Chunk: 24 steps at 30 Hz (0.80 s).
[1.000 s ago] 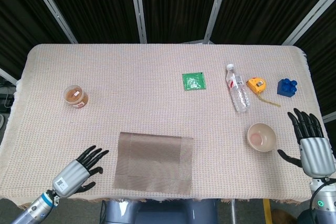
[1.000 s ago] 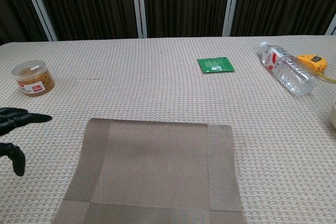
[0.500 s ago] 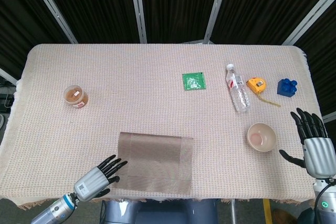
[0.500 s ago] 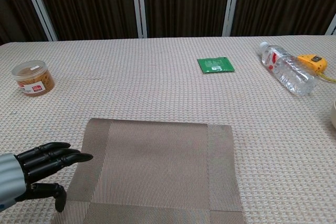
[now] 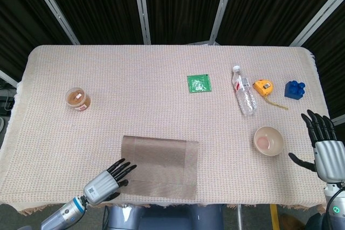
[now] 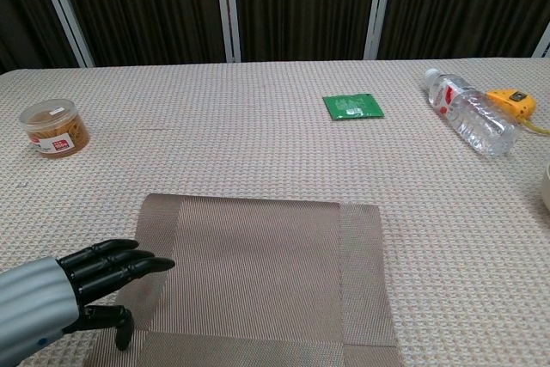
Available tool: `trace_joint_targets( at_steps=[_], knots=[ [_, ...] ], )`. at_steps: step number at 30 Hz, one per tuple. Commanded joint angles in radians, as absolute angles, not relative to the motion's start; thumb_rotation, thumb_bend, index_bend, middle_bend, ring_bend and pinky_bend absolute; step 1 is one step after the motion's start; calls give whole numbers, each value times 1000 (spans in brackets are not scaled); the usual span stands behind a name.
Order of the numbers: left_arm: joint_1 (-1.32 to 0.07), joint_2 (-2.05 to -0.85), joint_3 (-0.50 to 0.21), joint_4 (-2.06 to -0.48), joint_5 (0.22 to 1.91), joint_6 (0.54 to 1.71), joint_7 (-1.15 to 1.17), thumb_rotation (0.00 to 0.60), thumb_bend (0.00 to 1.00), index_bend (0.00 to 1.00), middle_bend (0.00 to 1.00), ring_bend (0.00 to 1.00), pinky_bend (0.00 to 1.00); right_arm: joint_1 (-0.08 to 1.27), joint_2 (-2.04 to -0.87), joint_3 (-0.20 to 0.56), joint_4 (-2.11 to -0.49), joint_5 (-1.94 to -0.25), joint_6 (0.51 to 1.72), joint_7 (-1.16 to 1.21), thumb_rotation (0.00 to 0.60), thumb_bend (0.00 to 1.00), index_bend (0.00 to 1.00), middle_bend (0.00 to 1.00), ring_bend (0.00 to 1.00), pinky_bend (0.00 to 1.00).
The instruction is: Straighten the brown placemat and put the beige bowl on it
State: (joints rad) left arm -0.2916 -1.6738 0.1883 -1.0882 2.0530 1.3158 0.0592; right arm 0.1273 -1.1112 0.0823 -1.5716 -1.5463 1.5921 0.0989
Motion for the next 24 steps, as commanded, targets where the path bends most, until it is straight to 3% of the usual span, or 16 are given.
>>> trace_joint_targets(
  at_steps=[1, 5, 13, 24],
  knots=[
    [-296, -1675, 190, -1091, 2049, 1313, 66, 600, 284, 453, 0, 0, 0, 127, -1110, 83, -1572, -1547, 1592, 101, 600, 0, 0, 0, 0, 0],
    [-299, -1675, 194, -1094, 2038, 1303, 72, 600, 302, 466, 0, 0, 0, 125, -1108, 85, -1573, -1548, 1593, 106, 600, 0, 0, 0, 0, 0],
    [-305, -1679, 206, -1103, 2017, 1299, 72, 600, 446, 493, 0, 0, 0, 122, -1104, 87, -1574, -1553, 1591, 111, 600, 0, 0, 0, 0, 0],
    [-313, -1683, 223, -1110, 1992, 1302, 72, 600, 465, 532, 0, 0, 0, 119, -1099, 92, -1576, -1553, 1588, 117, 600, 0, 0, 0, 0, 0]
  ],
)
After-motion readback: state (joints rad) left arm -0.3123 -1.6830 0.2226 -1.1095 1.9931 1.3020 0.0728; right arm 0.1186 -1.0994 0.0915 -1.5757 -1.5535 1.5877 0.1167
